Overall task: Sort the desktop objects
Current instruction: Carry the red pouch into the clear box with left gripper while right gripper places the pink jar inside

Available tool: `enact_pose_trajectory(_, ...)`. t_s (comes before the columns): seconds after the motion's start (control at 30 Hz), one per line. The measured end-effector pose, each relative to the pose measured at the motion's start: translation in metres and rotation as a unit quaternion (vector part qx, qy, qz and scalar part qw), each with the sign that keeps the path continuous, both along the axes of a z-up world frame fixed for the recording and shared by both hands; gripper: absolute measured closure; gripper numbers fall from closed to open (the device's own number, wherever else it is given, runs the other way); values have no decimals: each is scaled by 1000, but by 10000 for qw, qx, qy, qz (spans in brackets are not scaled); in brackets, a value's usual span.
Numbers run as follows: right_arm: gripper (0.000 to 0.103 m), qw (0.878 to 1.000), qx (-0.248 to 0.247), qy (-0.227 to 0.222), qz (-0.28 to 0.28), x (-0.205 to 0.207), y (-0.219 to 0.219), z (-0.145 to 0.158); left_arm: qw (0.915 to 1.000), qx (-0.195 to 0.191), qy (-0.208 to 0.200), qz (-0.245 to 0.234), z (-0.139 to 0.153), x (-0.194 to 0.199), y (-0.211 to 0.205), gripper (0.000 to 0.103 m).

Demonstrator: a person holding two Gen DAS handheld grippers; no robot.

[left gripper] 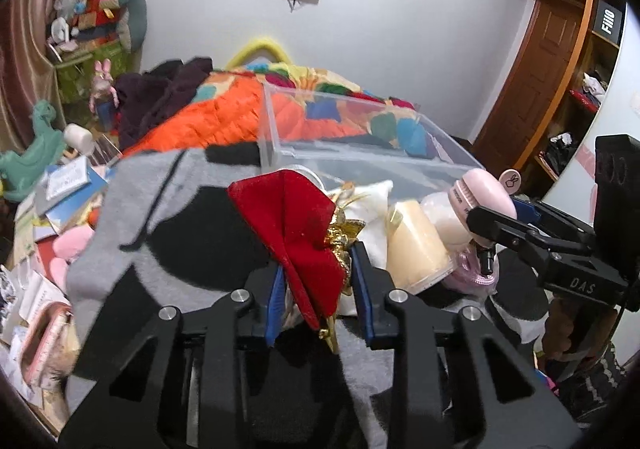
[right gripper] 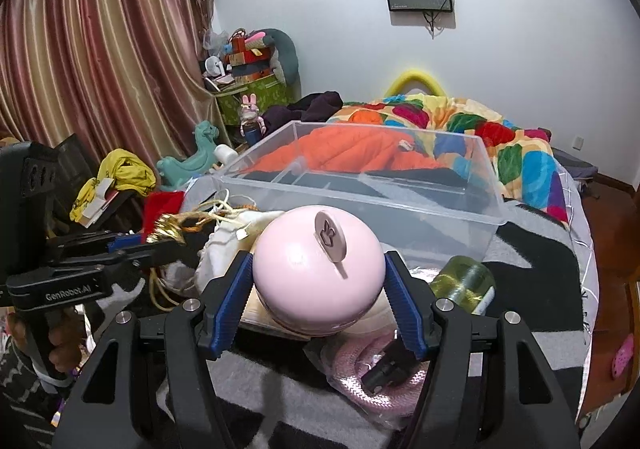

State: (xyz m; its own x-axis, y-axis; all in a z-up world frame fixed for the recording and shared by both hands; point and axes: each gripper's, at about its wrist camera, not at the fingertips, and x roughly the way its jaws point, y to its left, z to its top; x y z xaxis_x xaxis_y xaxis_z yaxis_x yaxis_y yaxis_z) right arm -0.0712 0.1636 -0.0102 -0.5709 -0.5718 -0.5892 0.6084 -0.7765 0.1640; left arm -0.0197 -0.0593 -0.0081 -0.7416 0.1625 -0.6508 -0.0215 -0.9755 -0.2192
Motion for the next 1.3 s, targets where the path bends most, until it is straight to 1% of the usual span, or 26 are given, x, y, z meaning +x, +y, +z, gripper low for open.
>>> enact_pose_trajectory(0.17, 42, 10000, -56, 71, -25, -2, 6, 11, 9998, -111, 117, 63, 15, 3, -2, 73)
enact_pose_trajectory(0.3, 42, 9998, -73, 178, -41, -5, 10, 21, 9998, -162, 143, -37, 22, -5, 1, 73)
enact_pose_trajectory(0.47, 42, 9994, -30, 327, -76, -14, 12, 34, 9995, 55, 148, -286, 35, -18, 5, 73)
enact_pose_trajectory(0.67, 42, 9989, -87, 462, -57, -22, 17, 46, 9976, -52, 512, -463, 62, -21, 12, 73)
enact_pose_trajectory(0.83, 42, 9988, -171, 467, -51, -31, 19, 54, 9971, -49, 573, -504, 73, -31, 8, 73)
enact_pose_trajectory(1.0, 42, 9983, -91, 559, -111, -40, 19, 60, 9968, -47, 631, -487, 85, -48, 2, 73)
enact_pose_trajectory(1.17, 42, 9984, 55, 527, -181, -59, 17, 59, 9961, -203, 684, -511, 92, -71, 5, 73)
enact_pose_trajectory(1.3, 42, 9982, 278, 478, -224, -74, 10, 53, 9970, -153, 472, -602, 88, -98, 7, 73)
